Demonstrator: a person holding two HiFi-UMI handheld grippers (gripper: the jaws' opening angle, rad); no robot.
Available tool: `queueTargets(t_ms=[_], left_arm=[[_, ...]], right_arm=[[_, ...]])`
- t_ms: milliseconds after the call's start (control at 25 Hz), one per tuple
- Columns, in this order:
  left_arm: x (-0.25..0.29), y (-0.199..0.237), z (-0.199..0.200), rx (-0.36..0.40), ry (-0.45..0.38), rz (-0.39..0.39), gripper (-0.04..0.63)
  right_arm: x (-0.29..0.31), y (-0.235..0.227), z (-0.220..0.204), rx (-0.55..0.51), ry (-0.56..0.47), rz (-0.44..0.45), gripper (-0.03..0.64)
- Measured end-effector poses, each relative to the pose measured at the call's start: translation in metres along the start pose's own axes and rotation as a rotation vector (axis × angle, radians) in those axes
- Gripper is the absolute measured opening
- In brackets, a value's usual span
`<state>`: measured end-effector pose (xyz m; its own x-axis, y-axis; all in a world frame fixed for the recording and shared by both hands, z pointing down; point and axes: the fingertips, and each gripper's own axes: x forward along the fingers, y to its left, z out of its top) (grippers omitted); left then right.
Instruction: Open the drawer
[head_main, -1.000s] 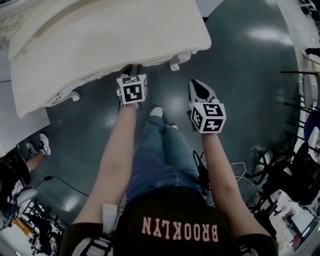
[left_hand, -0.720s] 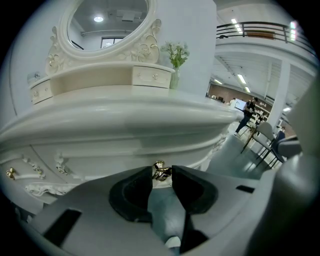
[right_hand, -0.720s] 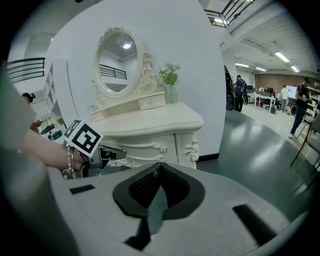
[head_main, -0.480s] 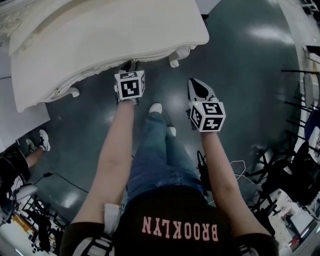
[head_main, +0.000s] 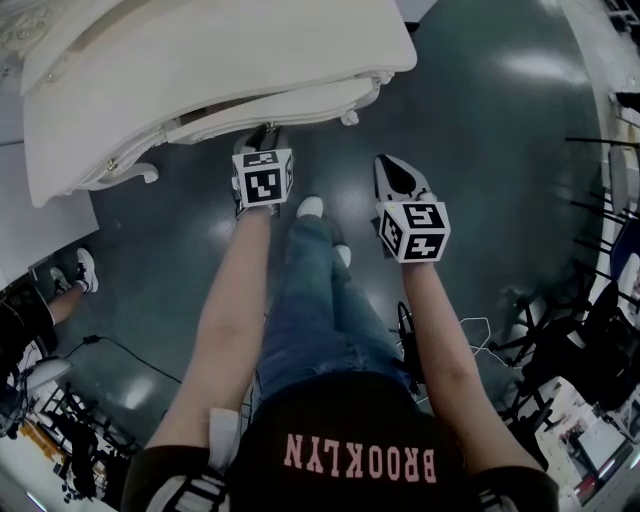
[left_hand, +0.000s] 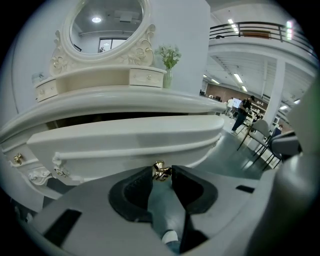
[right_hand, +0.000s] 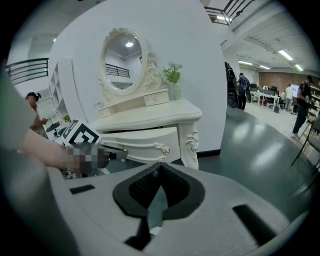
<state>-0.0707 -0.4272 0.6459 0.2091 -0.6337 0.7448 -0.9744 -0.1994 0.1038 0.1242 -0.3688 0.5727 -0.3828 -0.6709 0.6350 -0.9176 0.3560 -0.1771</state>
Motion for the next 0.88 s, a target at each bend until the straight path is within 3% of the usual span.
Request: queueTargets(t_ms=[880], left_arm=[[-0.051, -0.036, -0.067, 0.002, 0.005, -0.006, 0.115]], right_arm=[[-0.058, 0.010, -0.040, -0.029, -0.034, 0.023, -0.003]])
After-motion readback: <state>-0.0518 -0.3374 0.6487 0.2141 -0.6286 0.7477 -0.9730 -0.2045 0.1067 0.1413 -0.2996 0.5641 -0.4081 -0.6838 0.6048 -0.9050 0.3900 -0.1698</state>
